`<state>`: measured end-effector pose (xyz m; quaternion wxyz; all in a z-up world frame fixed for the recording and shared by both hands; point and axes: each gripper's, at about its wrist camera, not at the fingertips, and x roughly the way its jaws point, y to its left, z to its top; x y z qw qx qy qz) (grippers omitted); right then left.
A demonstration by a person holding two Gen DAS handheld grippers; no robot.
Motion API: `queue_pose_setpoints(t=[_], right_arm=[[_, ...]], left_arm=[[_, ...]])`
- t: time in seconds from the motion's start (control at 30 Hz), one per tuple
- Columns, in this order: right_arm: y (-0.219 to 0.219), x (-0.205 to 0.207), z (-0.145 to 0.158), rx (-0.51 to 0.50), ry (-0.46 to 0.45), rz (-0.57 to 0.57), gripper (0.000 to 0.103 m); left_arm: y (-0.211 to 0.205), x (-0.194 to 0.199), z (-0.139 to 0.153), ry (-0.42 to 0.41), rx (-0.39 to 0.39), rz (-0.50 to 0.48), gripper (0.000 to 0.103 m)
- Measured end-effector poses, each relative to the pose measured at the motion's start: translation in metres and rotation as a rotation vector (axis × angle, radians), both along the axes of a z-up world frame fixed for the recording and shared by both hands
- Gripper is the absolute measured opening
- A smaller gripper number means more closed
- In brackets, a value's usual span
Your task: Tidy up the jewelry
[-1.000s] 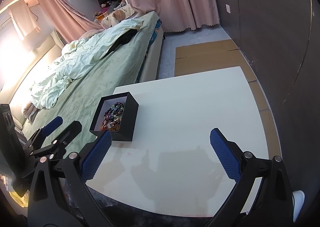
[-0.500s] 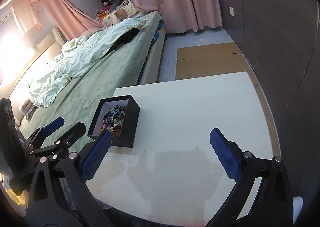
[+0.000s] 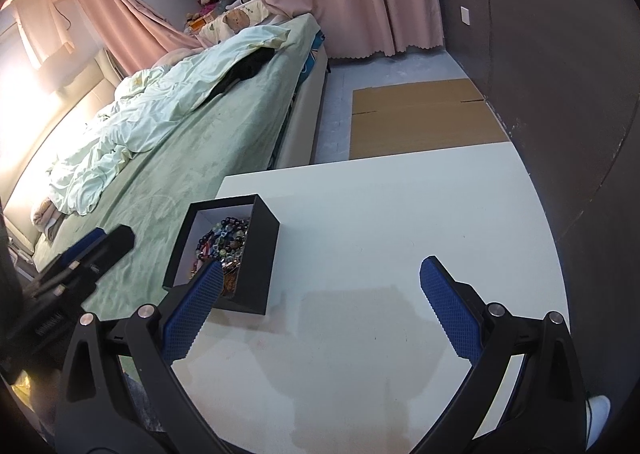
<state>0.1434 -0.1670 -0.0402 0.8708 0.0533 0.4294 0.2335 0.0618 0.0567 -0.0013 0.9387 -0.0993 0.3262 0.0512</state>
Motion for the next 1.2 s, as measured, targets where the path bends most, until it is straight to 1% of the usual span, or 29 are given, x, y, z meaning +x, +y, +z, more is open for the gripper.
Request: queue_pose_setpoints(t=[0.1,0.43,0.67,0.8,0.9,1.2], right_arm=[[0.004,0.005,-0.004,-0.013,0.007,-0.002,0.098],[0.012,0.014,-0.010,-0.026,0.018,0.002,0.098],[0.012,0.015,-0.010,-0.027,0.018,0.002,0.098],[0.012,0.014,-0.011,-0.027,0.017,-0.001,0.098],[0.009,0.012,-0.012,-0.028,0.015,-0.006,0.098],[0.006,0.009,-0.013,-0.025,0.012,-0.017,0.098]], left_arm=[[0.006,0.004,-0.001,0.011,-0.025,0.007,0.095],[0.013,0.011,-0.002,0.034,-0.037,0.023,0.095],[0.009,0.014,-0.004,0.040,-0.021,0.043,0.095],[0.002,0.013,-0.005,0.038,-0.021,0.009,0.095],[-0.004,0.013,-0.005,0.053,-0.015,-0.014,0.095],[-0.008,0.008,-0.006,0.063,0.003,-0.016,0.095]])
